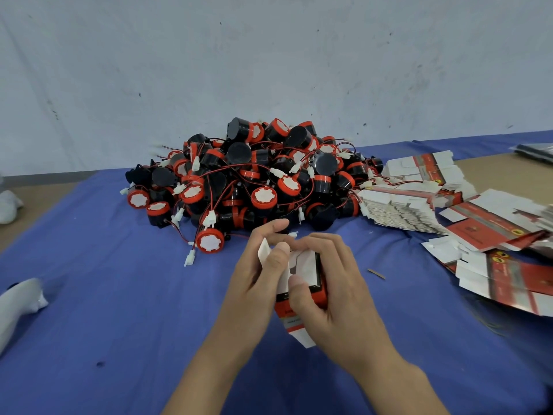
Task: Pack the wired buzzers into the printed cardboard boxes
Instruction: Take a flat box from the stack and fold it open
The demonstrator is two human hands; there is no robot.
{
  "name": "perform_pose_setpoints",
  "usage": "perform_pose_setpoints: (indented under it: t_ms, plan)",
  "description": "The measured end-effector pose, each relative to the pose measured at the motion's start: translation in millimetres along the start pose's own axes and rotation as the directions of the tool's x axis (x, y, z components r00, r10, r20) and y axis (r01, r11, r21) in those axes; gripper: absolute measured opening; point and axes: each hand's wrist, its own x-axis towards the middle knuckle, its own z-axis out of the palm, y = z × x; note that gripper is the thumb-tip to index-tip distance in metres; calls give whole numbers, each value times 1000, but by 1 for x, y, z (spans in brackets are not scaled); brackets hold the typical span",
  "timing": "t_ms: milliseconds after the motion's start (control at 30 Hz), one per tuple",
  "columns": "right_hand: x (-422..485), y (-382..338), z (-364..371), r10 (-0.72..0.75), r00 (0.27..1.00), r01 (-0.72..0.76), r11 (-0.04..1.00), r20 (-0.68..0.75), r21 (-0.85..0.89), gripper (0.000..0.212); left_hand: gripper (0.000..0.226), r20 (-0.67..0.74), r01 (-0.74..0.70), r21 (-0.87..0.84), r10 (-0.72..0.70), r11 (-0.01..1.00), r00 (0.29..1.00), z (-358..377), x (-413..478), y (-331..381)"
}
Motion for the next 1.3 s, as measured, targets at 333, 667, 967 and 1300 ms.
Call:
perform_pose_setpoints:
  t_ms: [333,667,967,1300]
  plan:
    - [0,3,-7,6,1000,-6,999,7,-34,32,42,-43,69,-9,-70,998,997,3,4,-1]
    - [4,8,-4,-171,967,216,943,189,-253,41,32,88,551,-339,-558,763,825,-21,13,9]
    - [-10,11,-9,-214,930,312,889,300,-334,48,36,313,616,5,-586,788,747,-35,12,5]
    - [-10,13,-10,-198,931,300,894,308,-333,48,21,217,647,-34,-626,762,749,-27,13,1]
